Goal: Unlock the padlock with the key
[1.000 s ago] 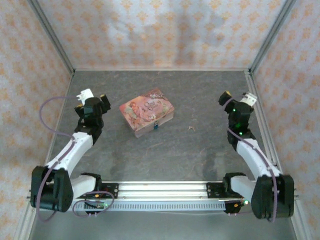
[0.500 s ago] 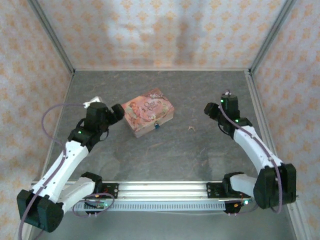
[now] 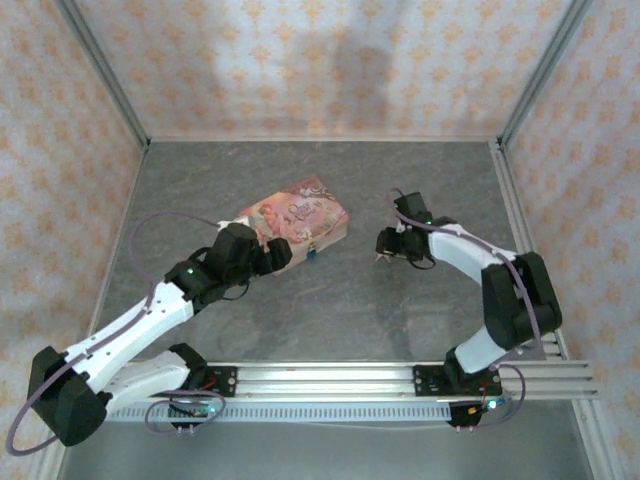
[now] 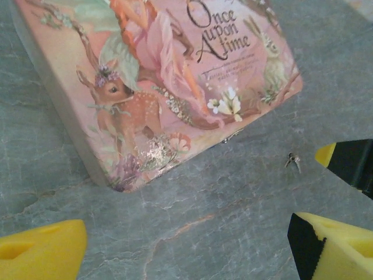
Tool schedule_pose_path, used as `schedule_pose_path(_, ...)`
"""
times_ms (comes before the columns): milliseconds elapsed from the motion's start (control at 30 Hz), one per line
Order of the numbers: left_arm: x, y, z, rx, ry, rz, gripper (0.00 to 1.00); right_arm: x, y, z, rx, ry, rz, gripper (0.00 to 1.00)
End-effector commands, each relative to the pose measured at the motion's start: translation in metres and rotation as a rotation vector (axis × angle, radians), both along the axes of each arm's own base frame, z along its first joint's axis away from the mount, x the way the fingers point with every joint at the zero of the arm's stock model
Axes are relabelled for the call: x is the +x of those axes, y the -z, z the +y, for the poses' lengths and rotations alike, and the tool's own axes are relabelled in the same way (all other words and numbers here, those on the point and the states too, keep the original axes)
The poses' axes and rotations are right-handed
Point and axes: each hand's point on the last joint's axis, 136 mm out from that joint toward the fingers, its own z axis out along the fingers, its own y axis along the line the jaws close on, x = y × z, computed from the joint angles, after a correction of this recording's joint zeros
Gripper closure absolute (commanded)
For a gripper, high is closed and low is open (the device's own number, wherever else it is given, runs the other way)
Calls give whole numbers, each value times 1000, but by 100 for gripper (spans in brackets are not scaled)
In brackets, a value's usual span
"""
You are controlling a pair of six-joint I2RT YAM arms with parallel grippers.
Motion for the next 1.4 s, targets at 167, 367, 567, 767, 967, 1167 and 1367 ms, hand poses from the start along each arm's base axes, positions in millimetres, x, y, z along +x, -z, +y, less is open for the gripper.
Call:
schedule_pose_path(167,3,-1,-3,-1,-18,-10,9,4,6,1,-184,-96,18,53)
schedule_pose_path(367,1,2,-2,-2,-25,2,9,1,13,2,-252,-142,60,59)
schedule_pose_path(567,1,4,-1,7,-30,7,9,1,18,1,-308,-170,84,61)
schedule_pose_path(767,1,7,-1,8,-33,13,9,1,23,-1,-340,-182,101,63)
schedule_pose_path(967,0,6,1,9,-36,15,9,3,27,-2,-356,-185,109,66)
schedule_pose_path(1167,-1,7,1,1,-41,17,9,8,28,-2,-363,-177,96,71)
schedule_pose_path(1367,-1,6,0,-12,-45,16,9,10,30,-1,-367,-180,98,73)
